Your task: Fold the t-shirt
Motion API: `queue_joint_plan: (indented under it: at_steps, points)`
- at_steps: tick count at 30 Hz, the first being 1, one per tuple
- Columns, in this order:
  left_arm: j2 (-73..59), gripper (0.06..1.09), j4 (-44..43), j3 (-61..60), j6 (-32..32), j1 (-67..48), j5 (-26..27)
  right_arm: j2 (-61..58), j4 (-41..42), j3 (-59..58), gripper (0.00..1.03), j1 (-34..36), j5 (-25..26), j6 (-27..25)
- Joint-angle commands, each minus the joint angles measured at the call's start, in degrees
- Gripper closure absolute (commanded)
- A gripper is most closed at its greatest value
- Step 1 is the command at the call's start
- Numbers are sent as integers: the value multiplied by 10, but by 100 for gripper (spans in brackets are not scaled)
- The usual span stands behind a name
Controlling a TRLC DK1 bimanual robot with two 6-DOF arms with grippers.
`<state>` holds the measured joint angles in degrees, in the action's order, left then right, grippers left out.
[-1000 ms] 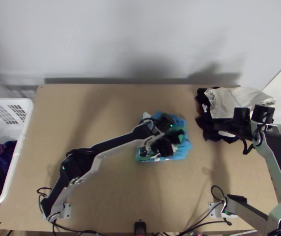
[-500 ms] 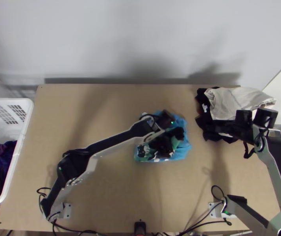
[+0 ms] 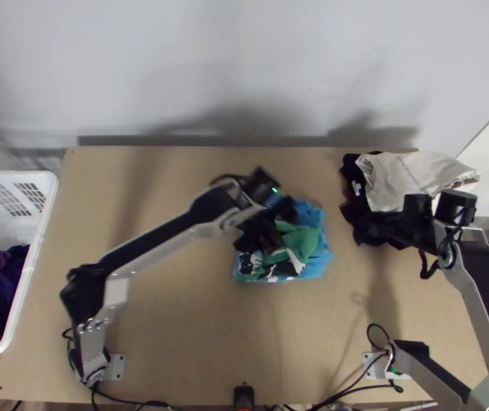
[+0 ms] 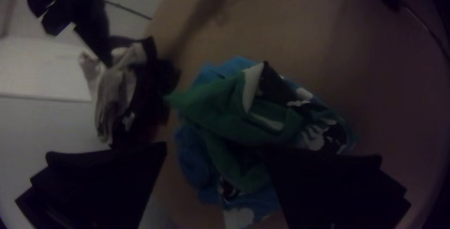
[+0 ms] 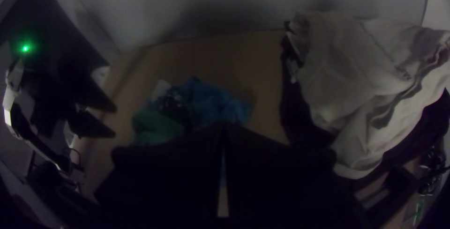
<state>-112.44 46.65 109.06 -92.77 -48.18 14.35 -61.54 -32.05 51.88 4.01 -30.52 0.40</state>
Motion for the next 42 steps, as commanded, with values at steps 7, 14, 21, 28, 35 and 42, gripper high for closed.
queue_joint_plan:
  at_steps: [7, 14, 21, 28, 35, 42]
  points:
    - [46, 40, 91, -11, 520, 129, 28, -61, -14, 41, 100, -83, 2, -14]
    - [51, 92, 15, -117, 729, 160, 152, -125, -16, 76, 100, -208, 1, -19]
    - [40, 105, -26, -200, 821, 171, 209, -191, -16, 125, 100, -267, 1, -43]
    - [50, 105, -126, -274, 926, 161, 184, -232, -8, 142, 100, -293, 0, -44]
    - [28, 105, -184, -280, 982, 151, 198, -250, 9, 143, 100, -320, 1, -48]
    - [-3, 105, -229, -284, 1009, 161, 239, -260, 12, 148, 100, -316, 1, -61]
